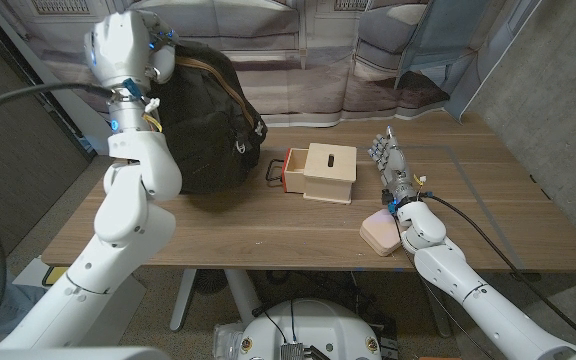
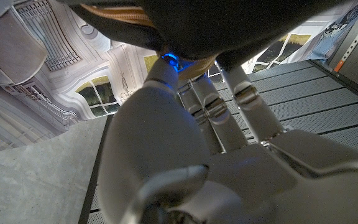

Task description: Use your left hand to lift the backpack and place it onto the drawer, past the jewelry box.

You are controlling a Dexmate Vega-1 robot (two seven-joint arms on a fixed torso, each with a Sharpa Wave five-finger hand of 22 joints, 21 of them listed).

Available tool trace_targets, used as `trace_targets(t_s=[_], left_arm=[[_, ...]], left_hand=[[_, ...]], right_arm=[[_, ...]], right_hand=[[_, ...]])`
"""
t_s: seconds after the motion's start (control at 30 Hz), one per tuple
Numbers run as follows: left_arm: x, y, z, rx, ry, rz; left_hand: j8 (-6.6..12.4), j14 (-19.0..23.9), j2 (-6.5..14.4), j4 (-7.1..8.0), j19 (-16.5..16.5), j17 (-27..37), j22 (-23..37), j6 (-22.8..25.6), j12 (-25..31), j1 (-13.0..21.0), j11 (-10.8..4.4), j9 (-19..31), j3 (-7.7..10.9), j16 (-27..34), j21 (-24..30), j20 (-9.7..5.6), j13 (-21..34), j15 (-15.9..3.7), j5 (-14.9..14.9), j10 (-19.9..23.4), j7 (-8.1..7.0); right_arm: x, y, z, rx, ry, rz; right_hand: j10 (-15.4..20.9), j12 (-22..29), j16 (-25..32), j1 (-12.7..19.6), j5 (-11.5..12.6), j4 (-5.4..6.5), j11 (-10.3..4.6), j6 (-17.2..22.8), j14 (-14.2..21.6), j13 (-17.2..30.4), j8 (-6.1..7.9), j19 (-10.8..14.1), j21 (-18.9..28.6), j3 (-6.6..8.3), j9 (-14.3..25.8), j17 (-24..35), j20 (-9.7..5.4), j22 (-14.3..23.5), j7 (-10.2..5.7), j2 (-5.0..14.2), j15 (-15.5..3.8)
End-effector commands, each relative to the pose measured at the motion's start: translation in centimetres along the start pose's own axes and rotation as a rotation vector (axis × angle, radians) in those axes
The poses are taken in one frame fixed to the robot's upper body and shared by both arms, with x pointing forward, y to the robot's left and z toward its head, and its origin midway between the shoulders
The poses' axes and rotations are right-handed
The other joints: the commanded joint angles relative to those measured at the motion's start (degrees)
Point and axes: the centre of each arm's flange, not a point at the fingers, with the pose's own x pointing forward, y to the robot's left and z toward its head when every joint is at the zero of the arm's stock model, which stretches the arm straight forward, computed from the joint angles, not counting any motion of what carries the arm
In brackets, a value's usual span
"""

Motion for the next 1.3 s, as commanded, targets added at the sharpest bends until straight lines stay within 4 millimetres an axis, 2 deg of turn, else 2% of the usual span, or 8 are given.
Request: trace_targets(t_s=[0.03,0.6,1.3], left_arm=[[1.1,-0.3,0.1,-0.031,0.002,0.031],[3.9,-0.7,0.6,-0.076,0.011,0.068],[5.1,0.1,0.9,-0.088,0.032,0.107]], left_hand=[[0.36,0.2,0.6,7.52,-0.2,0.2,0.2,0.0,-0.1,0.0,0.03,0.2,7.96,0.0,0.0,0.12,0.3,-0.11,0.1,0.4,-0.25],[0.42,0.4,0.4,7.44,-0.2,0.6,0.2,0.0,-0.5,-0.1,-0.19,0.1,8.57,-0.1,-0.1,0.09,0.9,-0.17,0.0,0.5,-0.31],[0.57,0.2,0.3,7.39,-0.6,1.1,0.2,-0.2,-1.0,-0.4,-0.26,0.2,9.31,-0.4,-0.2,0.24,1.6,-0.19,-0.1,0.7,-0.14]], right_arm=[[0.2,0.3,0.0,-0.004,0.006,0.009],[0.5,0.2,0.1,-0.003,0.006,0.005],[0.7,-0.1,0.2,-0.003,0.005,0.003]], right_hand=[[0.4,0.0,0.2,0.4,-0.3,0.01,0.16,0.2,0.3,0.3,0.04,0.6,0.4,-0.25,0.2,0.2,-0.15,0.2,0.48,0.46,0.05],[0.8,0.1,0.3,0.5,-0.3,-0.05,0.23,0.4,0.8,0.3,0.08,1.7,0.7,-0.33,0.2,0.2,-0.22,0.2,0.69,0.55,0.01],[1.1,0.2,0.3,0.6,-0.3,-0.13,0.22,0.7,1.1,0.3,0.12,1.9,0.6,-0.36,0.2,0.2,-0.19,0.2,0.91,0.68,-0.03]])
